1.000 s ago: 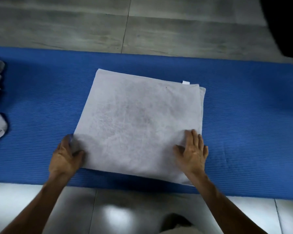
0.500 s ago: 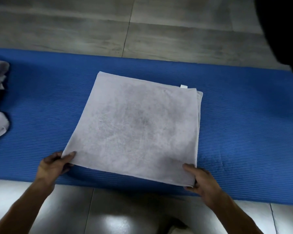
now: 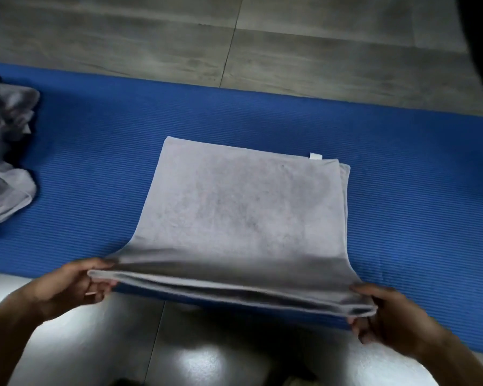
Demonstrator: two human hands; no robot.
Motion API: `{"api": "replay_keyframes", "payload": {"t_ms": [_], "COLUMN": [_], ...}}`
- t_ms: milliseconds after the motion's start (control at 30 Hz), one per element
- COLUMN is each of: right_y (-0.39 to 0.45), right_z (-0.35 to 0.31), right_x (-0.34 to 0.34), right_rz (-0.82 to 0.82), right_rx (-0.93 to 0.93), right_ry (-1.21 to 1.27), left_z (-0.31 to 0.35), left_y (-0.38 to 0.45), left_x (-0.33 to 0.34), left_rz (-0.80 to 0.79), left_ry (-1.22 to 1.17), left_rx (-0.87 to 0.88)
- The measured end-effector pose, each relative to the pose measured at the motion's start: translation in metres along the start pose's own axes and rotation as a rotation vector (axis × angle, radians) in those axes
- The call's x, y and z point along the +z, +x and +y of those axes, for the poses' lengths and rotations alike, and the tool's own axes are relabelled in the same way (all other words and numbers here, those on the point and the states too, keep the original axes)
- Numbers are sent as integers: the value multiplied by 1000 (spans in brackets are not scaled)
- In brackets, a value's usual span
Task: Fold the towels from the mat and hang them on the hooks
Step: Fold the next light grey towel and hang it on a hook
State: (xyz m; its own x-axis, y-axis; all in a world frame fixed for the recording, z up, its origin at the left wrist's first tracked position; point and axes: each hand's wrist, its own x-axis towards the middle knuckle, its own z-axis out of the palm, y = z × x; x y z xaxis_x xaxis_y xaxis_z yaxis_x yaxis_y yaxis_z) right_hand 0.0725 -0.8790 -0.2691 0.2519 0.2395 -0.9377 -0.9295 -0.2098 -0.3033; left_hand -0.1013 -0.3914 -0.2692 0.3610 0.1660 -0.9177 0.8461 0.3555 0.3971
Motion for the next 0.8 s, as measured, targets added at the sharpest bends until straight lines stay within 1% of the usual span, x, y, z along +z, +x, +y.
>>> {"api": "replay_keyframes", "payload": {"t_ms": [67, 133, 167, 267, 333, 400, 433, 467, 533, 600, 633, 667, 700, 733, 767, 800], "right_y": [4, 12, 18, 47, 62, 72, 74, 77, 82, 89, 93, 98, 101, 102, 102, 104], "right_z": [-22, -46, -56, -76, -82, -82, -79, -73, -56, -36, -27, -21, -16, -13, -12, -12], "right_x": [9, 18, 22, 23, 23, 25, 28, 31, 37, 31, 27, 21, 17, 15, 16, 17], "right_rz": [12, -19, -34, 20, -6, -41, -25, 15, 154, 286, 349, 419, 483, 532, 572, 611], "right_rx": [-44, -79, -93, -147, -203, -297, -361, -452, -709, -978, -1079, -1171, -1213, -1194, -1155, -1140], "right_ry": [57, 167, 235, 409, 556, 658, 615, 493, 81, -462, -771, -1094, -1355, -1509, -1574, -1585], "left_z": [19, 41, 51, 77, 90, 95, 94, 92, 80, 61, 53, 46, 41, 38, 37, 39], "left_y": [6, 15, 20, 40, 53, 60, 63, 66, 70, 79, 86, 95, 97, 96, 94, 93], "left_x": [11, 26, 34, 58, 69, 82, 87, 93, 96, 85, 79, 73, 70, 70, 72, 76], "left_rz": [52, 89, 111, 140, 117, 139, 167, 206, 197, 240, 308, 337, 382, 397, 411, 432], "left_ry": [-204, -344, -402, -505, -530, -411, -311, -225, -58, 435, 708, 1023, 1251, 1385, 1444, 1484], "left_rx": [59, 84, 84, 129, 186, 241, 286, 340, 477, 635, 696, 780, 823, 796, 751, 724]}}
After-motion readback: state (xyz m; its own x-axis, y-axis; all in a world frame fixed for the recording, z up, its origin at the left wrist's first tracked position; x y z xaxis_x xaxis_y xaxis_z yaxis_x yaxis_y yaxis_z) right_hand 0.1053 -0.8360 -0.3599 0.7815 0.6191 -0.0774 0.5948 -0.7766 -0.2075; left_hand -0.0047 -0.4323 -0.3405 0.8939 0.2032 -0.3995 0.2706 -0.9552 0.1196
